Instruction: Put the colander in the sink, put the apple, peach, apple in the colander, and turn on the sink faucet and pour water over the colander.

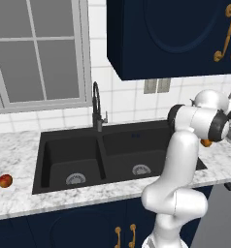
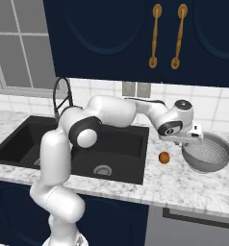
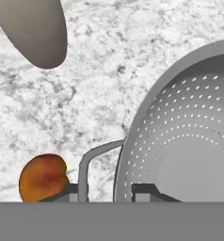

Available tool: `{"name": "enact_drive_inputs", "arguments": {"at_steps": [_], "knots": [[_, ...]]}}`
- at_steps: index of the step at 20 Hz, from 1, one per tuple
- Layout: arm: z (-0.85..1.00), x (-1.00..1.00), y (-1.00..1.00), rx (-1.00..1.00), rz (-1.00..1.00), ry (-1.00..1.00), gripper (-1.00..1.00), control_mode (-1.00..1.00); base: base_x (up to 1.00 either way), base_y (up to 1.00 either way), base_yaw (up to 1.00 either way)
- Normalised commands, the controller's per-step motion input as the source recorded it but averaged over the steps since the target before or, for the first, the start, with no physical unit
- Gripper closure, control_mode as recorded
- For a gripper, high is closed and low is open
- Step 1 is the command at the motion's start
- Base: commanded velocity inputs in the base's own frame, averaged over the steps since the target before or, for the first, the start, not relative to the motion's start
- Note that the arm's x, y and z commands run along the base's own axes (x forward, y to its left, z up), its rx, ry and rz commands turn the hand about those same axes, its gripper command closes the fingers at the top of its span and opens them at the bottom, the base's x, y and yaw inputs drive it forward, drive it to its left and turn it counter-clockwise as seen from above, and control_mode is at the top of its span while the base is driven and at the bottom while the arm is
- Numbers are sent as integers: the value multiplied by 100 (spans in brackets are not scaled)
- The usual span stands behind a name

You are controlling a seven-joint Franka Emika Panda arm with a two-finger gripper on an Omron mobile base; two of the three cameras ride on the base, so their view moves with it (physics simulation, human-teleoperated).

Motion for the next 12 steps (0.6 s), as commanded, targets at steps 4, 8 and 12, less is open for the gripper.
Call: {"name": "enact_drive_inputs", "arguments": {"at_steps": [4, 8, 12], "knots": [[33, -84, 23, -3, -2, 0, 100, -100, 0, 0, 0], [13, -39, 94, -1, 22, 1, 100, -100, 0, 0, 0], [4, -32, 100, -6, 25, 2, 100, -100, 0, 0, 0]]}}
